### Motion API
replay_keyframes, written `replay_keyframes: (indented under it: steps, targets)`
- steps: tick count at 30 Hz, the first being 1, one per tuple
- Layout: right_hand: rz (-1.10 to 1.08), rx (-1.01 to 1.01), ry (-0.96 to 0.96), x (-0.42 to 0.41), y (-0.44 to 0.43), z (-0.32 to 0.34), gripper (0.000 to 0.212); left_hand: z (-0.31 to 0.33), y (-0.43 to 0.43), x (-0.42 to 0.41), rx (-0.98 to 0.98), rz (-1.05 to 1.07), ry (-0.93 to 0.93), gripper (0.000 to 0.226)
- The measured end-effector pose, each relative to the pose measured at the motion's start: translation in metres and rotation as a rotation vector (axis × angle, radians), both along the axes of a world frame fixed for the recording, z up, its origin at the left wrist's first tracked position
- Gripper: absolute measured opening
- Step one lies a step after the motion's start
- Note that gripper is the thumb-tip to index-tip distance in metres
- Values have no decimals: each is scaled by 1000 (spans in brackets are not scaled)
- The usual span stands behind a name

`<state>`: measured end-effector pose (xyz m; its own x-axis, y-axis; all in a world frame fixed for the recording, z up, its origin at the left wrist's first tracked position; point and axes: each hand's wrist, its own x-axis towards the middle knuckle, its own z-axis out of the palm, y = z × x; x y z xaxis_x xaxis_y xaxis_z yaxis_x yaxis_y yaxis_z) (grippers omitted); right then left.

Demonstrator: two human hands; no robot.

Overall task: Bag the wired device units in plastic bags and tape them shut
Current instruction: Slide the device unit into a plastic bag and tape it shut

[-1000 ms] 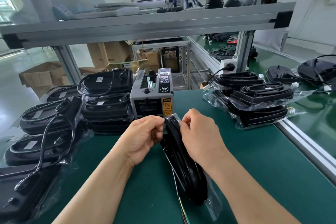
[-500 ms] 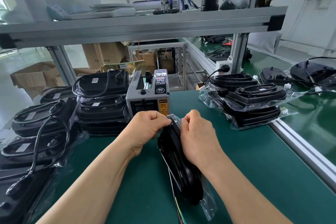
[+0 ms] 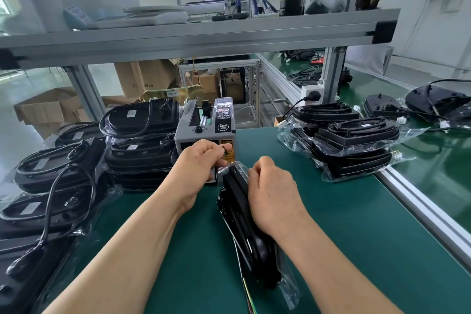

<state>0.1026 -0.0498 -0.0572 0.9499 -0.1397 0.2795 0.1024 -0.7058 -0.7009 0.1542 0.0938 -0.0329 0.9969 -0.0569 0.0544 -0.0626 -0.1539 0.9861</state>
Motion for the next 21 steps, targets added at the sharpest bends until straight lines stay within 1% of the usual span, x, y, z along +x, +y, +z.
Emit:
replay_keyframes:
  steps: [3, 5, 8, 12, 14, 17, 19, 21]
  targets:
    - [3, 2, 8, 1, 0, 0, 21, -3, 5, -9, -12, -16, 19, 19]
    - [6, 10, 11, 0, 0, 0, 22, -7, 7, -16, 50, -40, 39, 21]
    - [10, 28, 12, 0, -1, 0, 23, -7, 8, -23, 100, -93, 51, 16]
    - [8, 8, 38, 0, -2, 2, 23, -1, 8, -26, 135, -165, -38, 30]
    - [7, -23, 41, 0, 0, 2, 21, -1, 7, -26, 201, -184, -80, 27]
    - [5, -59, 33, 0, 2, 2, 20, -6, 4, -23, 337, -149, -152, 20]
    - [5, -73, 33, 0, 3, 3, 20, -8, -1, -22, 428, -124, -188, 21]
    - [4, -83, 21, 0, 3, 3, 20, -9, -6, -18, 454, -105, -192, 22]
